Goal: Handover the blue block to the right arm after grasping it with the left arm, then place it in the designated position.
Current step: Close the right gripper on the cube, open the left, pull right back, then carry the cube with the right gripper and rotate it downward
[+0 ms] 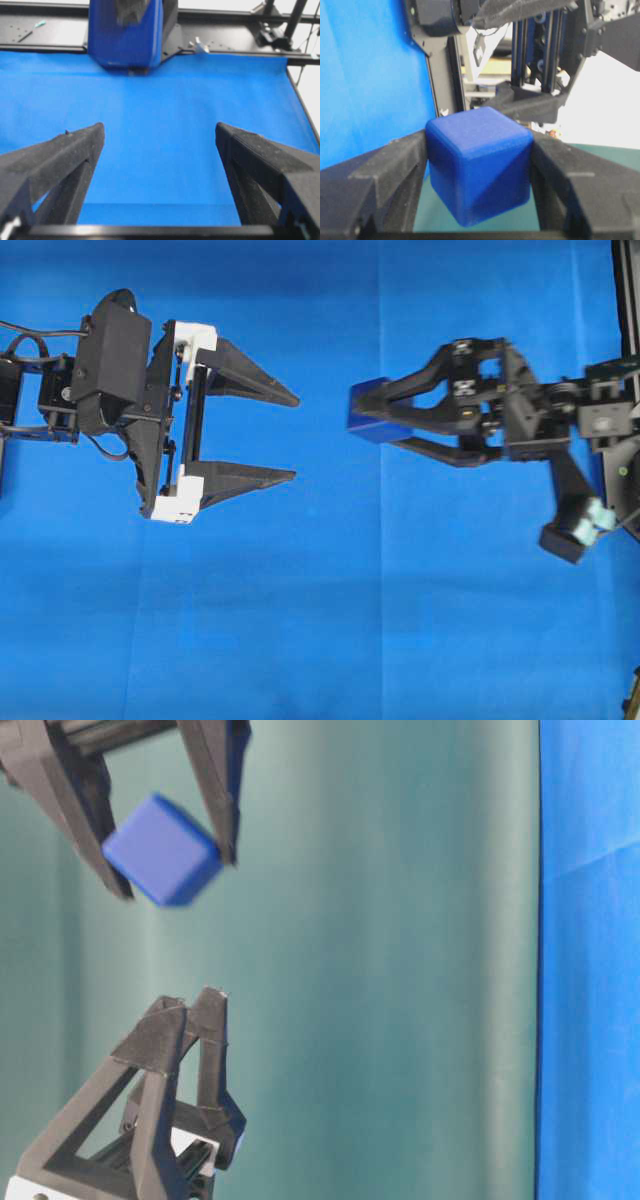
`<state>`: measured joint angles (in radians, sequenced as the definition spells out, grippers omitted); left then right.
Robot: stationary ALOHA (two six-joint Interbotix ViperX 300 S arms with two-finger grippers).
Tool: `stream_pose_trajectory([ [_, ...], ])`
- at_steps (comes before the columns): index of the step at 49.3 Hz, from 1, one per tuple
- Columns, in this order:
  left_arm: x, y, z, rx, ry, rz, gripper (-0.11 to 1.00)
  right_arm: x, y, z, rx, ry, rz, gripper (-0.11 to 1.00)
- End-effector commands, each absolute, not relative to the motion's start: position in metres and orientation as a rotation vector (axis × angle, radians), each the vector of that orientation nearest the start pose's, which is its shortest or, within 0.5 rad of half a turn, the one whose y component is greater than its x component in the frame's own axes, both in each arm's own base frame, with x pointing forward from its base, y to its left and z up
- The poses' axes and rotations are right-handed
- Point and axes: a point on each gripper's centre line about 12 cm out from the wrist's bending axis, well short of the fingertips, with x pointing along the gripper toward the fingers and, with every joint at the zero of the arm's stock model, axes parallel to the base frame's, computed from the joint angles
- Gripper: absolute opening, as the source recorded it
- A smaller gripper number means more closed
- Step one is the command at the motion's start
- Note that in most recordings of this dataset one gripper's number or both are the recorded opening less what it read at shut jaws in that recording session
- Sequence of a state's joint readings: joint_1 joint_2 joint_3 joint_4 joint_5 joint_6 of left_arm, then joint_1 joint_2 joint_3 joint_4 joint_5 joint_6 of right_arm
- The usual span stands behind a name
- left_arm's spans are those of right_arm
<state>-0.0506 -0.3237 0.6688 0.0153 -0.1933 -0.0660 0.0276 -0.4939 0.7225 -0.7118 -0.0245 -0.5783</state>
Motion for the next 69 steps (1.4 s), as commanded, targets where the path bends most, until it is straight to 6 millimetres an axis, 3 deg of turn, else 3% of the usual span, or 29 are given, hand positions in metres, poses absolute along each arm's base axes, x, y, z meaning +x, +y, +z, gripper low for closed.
stream_pose_trajectory([
  [1, 0.358, -0.018, 0.323, -0.048, 0.115, -0.050, 0.93, 0.306, 0.012, 0.335, -1.287, 0.157, 0.156, 0.51],
  [17, 0.358, -0.018, 0.323, -0.048, 0.115, -0.050, 0.93, 0.300, 0.013, 0.331, -1.276, 0.215, 0.163, 0.51],
  [23, 0.358, -0.018, 0.323, -0.048, 0.115, -0.050, 0.93, 0.299, 0.013, 0.332, -1.197, 0.215, 0.156, 0.51],
  [54, 0.358, -0.018, 0.323, -0.037, 0.115, -0.051, 0.93, 0.294, 0.016, 0.335, -0.198, 0.240, 0.058, 0.51],
  [69, 0.358, -0.019, 0.323, -0.036, 0.115, -0.053, 0.93, 0.295, 0.017, 0.337, 0.078, 0.226, 0.033, 0.51],
])
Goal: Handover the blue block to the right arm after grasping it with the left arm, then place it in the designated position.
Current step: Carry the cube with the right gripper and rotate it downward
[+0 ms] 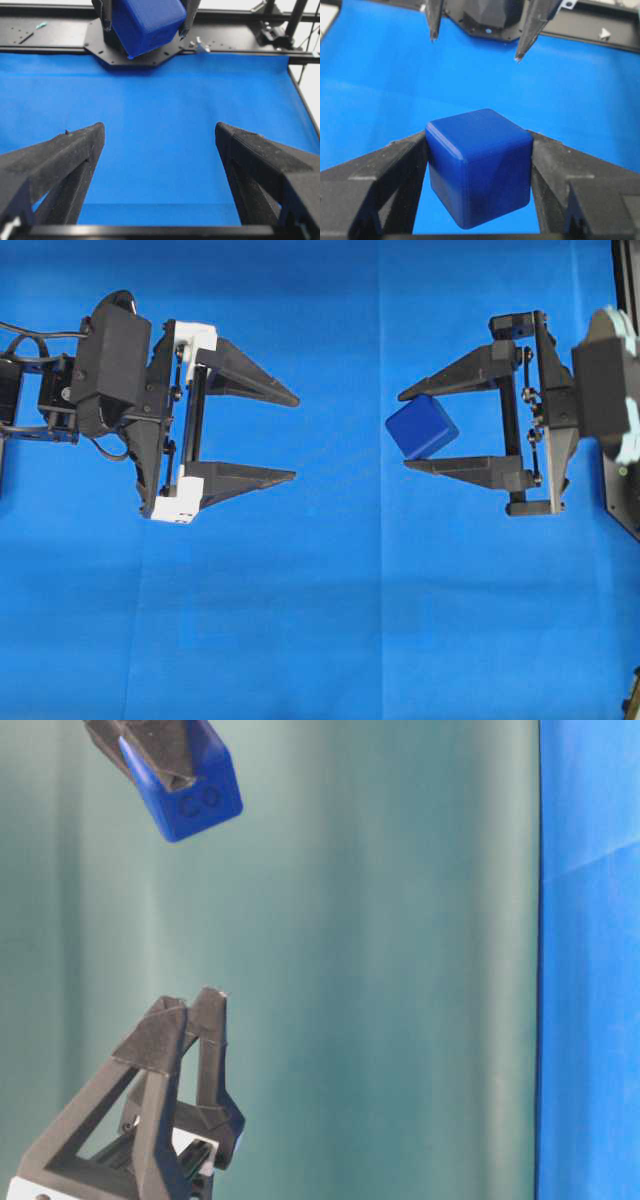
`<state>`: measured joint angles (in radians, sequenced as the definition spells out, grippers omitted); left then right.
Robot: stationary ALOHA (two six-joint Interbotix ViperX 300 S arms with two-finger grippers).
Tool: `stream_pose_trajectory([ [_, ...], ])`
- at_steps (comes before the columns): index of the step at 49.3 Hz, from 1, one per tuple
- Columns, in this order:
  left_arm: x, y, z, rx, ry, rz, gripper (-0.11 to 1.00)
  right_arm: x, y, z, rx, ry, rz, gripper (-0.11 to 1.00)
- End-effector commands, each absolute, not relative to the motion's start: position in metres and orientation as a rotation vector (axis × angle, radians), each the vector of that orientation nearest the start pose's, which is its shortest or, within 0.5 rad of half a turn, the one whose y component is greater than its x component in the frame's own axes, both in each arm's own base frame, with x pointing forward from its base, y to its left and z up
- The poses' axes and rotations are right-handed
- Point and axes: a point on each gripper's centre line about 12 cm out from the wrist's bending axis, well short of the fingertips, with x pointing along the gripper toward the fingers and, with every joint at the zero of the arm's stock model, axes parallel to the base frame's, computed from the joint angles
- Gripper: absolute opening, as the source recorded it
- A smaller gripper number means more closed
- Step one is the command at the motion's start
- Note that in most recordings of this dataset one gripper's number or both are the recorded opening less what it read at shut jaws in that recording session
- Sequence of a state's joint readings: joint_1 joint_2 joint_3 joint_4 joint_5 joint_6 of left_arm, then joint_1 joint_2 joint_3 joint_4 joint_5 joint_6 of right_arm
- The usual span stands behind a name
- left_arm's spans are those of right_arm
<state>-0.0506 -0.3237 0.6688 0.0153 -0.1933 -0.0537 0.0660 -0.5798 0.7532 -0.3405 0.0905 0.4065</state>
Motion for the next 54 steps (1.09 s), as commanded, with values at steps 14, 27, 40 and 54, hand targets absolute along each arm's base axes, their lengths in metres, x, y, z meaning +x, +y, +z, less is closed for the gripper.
stream_pose_trajectory([
  [14, 0.3576, -0.0184, 0.3230, -0.034, 0.114, -0.051, 0.93, 0.2984, 0.0179, 0.3363, 0.086, 0.221, 0.038, 0.51],
  [27, 0.3576, -0.0184, 0.3230, -0.034, 0.114, -0.051, 0.93, 0.2984, 0.0175, 0.3363, 0.089, 0.221, 0.036, 0.51],
  [40, 0.3576, -0.0190, 0.3230, -0.034, 0.115, -0.053, 0.93, 0.2984, 0.0179, 0.3363, 0.089, 0.221, 0.038, 0.51],
  [54, 0.3576, -0.0190, 0.3230, -0.034, 0.115, -0.053, 0.93, 0.2984, 0.0179, 0.3363, 0.089, 0.221, 0.038, 0.51],
])
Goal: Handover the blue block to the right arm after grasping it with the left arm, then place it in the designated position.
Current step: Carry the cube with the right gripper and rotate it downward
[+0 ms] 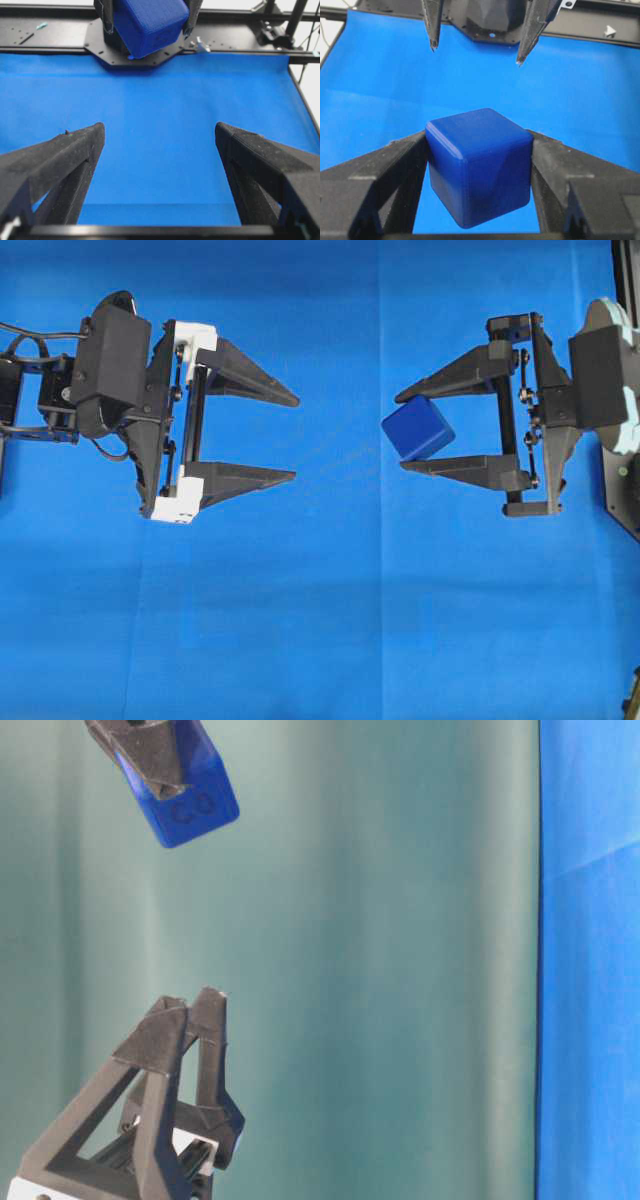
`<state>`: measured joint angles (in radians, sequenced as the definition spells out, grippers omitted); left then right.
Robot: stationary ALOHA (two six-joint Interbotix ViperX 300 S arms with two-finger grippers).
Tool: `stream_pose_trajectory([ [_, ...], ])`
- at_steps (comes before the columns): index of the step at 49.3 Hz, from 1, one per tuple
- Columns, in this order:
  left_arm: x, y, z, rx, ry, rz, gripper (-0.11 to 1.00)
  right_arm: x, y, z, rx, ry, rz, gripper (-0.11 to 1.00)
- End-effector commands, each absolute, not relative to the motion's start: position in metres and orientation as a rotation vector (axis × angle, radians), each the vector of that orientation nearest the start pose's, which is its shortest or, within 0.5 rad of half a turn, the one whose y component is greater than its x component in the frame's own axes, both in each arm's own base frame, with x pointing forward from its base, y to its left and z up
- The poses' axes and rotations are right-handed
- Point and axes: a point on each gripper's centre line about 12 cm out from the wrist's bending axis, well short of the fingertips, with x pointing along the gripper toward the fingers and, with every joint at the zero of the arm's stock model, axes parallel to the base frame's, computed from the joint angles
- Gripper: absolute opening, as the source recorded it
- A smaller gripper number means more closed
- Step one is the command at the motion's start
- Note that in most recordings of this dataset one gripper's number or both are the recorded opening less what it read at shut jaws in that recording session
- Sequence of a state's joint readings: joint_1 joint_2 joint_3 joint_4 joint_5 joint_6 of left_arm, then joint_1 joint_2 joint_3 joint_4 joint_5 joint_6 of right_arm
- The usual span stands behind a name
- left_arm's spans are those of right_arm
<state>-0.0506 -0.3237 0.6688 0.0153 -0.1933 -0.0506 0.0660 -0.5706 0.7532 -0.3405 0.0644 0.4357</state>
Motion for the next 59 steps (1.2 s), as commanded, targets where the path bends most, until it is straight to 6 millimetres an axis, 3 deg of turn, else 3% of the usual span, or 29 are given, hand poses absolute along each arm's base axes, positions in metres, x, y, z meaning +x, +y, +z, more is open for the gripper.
stream_pose_trajectory([
  [1, 0.358, -0.019, 0.323, -0.034, 0.115, -0.053, 0.93, 0.298, 0.017, 0.336, 0.089, 0.221, 0.036, 0.51],
  [29, 0.359, -0.020, 0.324, -0.036, 0.113, -0.054, 0.93, 0.298, 0.017, 0.334, 0.104, 0.241, 0.028, 0.51],
  [59, 0.359, -0.020, 0.324, -0.036, 0.115, -0.054, 0.93, 0.282, 0.013, 0.307, 0.199, 0.523, -0.102, 0.51],
])
